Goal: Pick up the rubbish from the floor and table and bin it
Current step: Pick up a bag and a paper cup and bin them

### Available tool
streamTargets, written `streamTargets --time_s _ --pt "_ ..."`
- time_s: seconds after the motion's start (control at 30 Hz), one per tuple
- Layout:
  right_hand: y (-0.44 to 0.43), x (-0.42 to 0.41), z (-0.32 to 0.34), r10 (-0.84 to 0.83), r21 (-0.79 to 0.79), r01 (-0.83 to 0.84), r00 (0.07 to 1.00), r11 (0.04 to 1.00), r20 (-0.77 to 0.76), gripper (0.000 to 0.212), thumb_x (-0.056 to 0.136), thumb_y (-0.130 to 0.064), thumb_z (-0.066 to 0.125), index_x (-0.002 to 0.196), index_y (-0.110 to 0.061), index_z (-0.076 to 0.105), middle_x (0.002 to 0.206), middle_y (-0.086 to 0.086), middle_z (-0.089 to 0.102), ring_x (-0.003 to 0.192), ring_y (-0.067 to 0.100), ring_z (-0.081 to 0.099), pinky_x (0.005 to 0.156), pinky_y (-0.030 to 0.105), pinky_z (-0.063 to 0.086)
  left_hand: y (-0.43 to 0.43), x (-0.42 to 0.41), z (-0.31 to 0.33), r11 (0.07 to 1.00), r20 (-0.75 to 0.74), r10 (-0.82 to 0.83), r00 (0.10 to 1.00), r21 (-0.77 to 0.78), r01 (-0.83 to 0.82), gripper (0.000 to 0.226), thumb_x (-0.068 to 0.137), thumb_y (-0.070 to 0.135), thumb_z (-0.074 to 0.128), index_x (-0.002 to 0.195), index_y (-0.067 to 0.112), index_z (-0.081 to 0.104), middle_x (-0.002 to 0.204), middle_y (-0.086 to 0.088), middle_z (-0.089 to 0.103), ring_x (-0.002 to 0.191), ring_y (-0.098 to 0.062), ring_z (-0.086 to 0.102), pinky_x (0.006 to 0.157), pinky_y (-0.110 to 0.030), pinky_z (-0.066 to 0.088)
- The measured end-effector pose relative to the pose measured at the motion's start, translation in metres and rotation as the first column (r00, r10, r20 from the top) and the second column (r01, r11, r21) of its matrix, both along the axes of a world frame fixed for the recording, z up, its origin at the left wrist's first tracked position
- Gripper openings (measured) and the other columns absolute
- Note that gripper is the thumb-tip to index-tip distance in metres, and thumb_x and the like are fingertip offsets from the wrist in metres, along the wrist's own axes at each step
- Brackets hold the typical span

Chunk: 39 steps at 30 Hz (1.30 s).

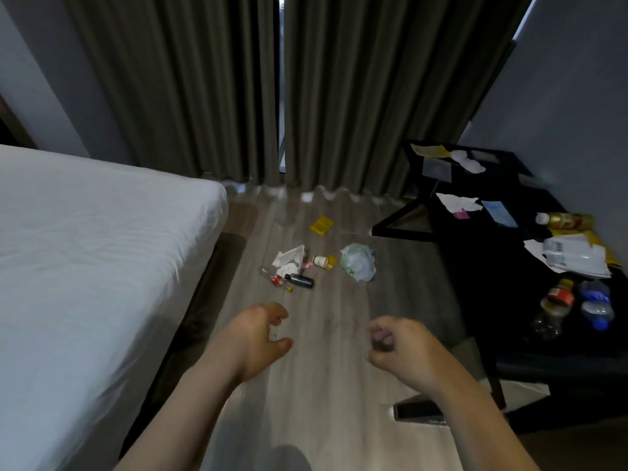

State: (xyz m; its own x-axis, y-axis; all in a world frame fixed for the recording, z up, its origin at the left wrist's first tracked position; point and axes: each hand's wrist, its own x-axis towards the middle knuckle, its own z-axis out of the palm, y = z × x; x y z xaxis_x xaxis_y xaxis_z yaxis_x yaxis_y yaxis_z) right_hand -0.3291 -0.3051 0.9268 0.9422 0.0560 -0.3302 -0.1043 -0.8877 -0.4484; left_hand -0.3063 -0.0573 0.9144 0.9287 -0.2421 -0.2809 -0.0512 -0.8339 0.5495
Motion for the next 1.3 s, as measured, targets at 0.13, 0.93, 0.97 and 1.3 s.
streamTargets --time_s 0.13,0.93,0.97,1.3 --pt "0.000 0.041 -0.008 -0.014 0.001 0.014 1.000 1.000 -0.006 0.039 0.076 -0.024 0.070 0.115 -0.021 0.064 0.104 -0.006 0.063 0.091 0.005 0.058 0.074 0.011 0.040 0.002 0.042 -0.009 0.999 -0.020 -0.013 1.000 -0.031 0.012 0.045 0.083 0.037 0.066 0.125 0.028 0.053 0.116 0.010 0.057 0.095 -0.006 0.057 0.086 -0.022 0.050" --pt "-0.097 0.382 -0.045 -0.014 0.097 0.017 0.999 0.995 -0.035 0.036 0.077 -0.022 0.070 0.112 -0.018 0.064 0.097 -0.009 0.058 0.092 0.009 0.058 0.080 0.022 0.045 -0.090 0.378 -0.027 0.993 0.017 -0.063 0.998 0.098 0.061 0.032 0.084 0.031 0.065 0.111 0.015 0.061 0.112 0.001 0.062 0.098 -0.014 0.059 0.085 -0.025 0.049" --pt "-0.100 0.391 -0.046 -0.017 0.106 0.020 0.999 0.994 -0.034 0.035 0.077 -0.021 0.070 0.111 -0.017 0.064 0.094 -0.009 0.056 0.088 0.008 0.055 0.076 0.021 0.043 -0.093 0.389 -0.028 0.991 0.011 -0.077 0.997 0.109 0.076 0.031 0.085 0.031 0.064 0.112 0.015 0.061 0.113 0.000 0.062 0.099 -0.015 0.059 0.086 -0.026 0.049" --pt "-0.111 0.501 -0.076 -0.077 0.115 0.087 0.993 0.990 -0.094 0.018 0.075 -0.013 0.068 0.090 -0.020 0.061 0.077 -0.006 0.051 0.074 0.009 0.047 0.060 0.018 0.036 -0.101 0.519 -0.063 0.986 -0.093 -0.128 0.987 0.095 0.137 0.025 0.085 0.037 0.064 0.107 0.027 0.060 0.109 0.006 0.060 0.097 -0.011 0.058 0.086 -0.033 0.052"
